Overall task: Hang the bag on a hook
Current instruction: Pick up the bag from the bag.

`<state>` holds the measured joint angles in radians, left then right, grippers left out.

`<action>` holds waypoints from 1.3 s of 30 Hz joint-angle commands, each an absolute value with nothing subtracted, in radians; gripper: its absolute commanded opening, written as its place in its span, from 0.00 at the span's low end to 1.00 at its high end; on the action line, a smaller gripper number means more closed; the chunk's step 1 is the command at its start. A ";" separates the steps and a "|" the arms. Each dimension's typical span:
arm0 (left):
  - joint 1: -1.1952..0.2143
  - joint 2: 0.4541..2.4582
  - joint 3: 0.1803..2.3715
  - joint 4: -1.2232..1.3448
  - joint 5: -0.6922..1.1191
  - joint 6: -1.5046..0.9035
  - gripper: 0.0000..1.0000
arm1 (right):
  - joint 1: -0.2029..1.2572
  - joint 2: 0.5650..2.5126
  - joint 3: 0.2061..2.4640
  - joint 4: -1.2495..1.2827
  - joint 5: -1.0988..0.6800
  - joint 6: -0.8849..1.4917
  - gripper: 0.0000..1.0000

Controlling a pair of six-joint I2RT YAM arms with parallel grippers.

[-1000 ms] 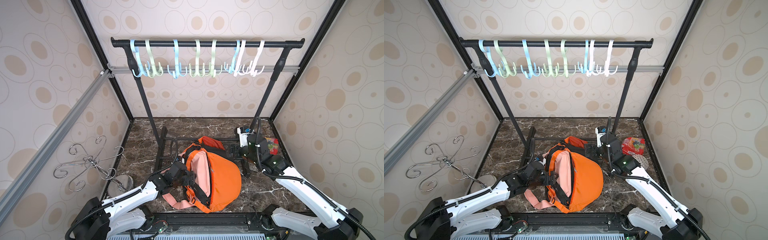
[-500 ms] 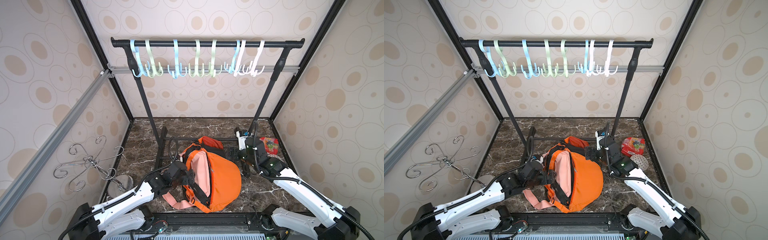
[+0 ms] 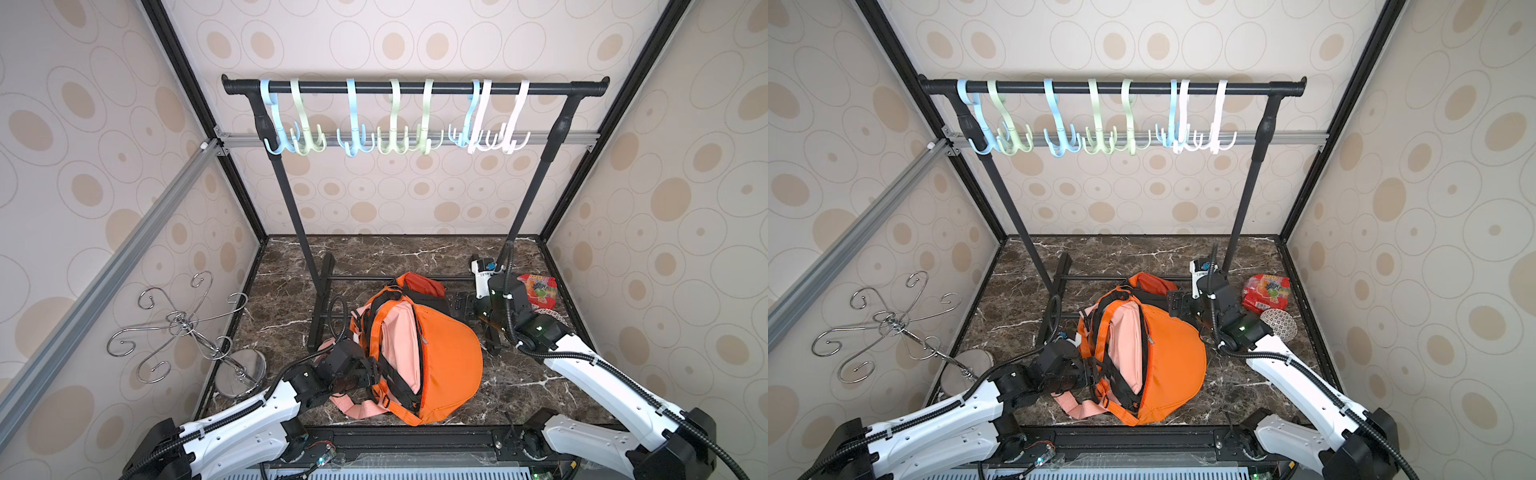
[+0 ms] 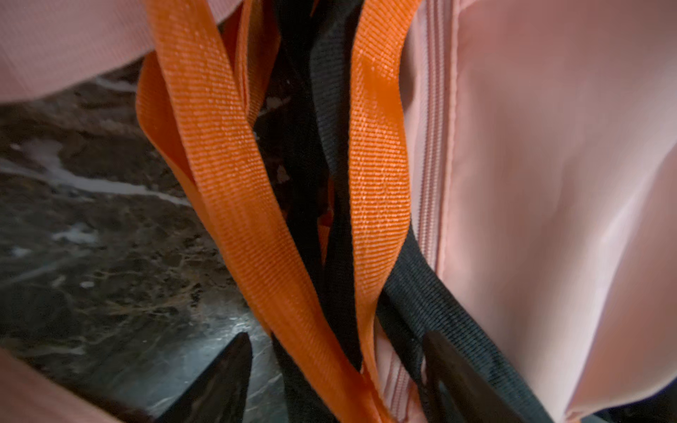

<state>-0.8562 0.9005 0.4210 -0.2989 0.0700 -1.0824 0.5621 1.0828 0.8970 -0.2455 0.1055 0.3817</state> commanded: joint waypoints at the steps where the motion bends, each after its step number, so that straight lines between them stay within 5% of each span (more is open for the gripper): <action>1: -0.865 0.919 0.422 -0.206 0.104 -1.103 0.59 | 0.571 1.078 0.883 -0.230 0.119 0.399 0.90; 6: -0.865 0.968 0.413 -0.092 0.139 -1.080 0.40 | 0.571 1.078 0.870 -0.224 0.121 0.410 0.90; 11: -0.864 0.980 0.444 -0.127 0.108 -1.043 0.00 | 0.571 1.068 0.872 -0.230 0.136 0.403 0.89; 20: -0.863 0.972 0.762 -0.491 -0.114 -0.848 0.00 | 0.571 1.060 0.885 -0.230 0.131 0.393 0.89; 26: -0.864 1.015 0.952 -0.606 -0.188 -0.724 0.11 | 0.571 1.053 0.904 -0.233 0.131 0.383 0.89; 30: -0.864 1.065 1.054 -0.577 -0.194 -0.628 0.00 | 0.571 1.044 0.920 -0.224 0.136 0.363 0.89; 39: -0.865 1.316 1.586 -0.525 -0.068 -0.269 0.00 | 0.572 1.037 1.068 -0.271 0.144 0.200 0.91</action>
<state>-0.8585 1.2854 1.4513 -0.5510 -0.1127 -0.4419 0.5621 1.0626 1.0340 -0.2611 0.1349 0.2752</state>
